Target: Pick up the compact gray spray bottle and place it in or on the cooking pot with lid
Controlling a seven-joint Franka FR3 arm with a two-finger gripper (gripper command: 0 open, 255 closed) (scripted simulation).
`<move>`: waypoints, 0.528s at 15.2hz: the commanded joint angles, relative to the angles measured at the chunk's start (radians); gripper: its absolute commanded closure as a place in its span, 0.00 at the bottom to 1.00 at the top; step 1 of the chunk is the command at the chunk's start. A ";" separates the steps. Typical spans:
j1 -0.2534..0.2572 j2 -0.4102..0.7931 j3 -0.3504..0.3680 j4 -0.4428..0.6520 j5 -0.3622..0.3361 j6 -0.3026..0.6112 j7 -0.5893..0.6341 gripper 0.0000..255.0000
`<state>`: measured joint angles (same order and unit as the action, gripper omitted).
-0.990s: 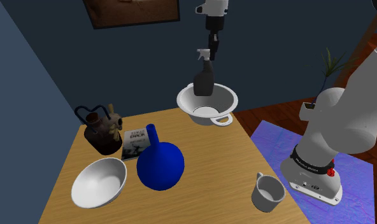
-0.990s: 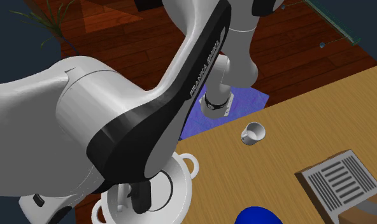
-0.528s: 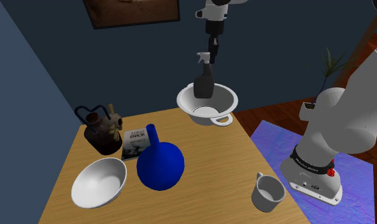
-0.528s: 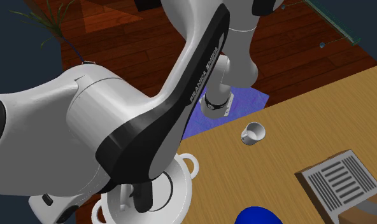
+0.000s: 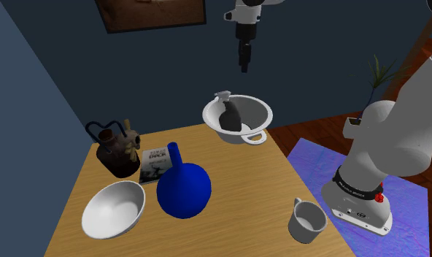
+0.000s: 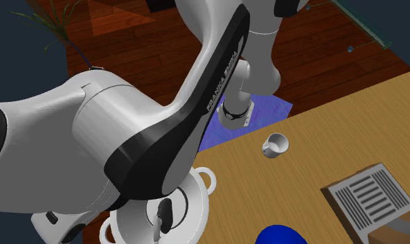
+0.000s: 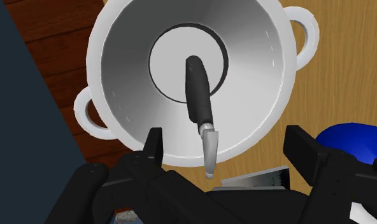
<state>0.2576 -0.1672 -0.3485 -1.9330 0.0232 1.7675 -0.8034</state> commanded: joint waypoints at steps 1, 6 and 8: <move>0.000 0.000 0.000 0.000 0.000 0.000 0.000 0.00; -0.001 0.013 -0.004 0.141 0.003 -0.129 -0.003 0.00; -0.001 0.013 -0.004 0.141 0.003 -0.129 -0.003 0.00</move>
<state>0.2569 -0.1551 -0.3516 -1.7957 0.0265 1.6421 -0.8051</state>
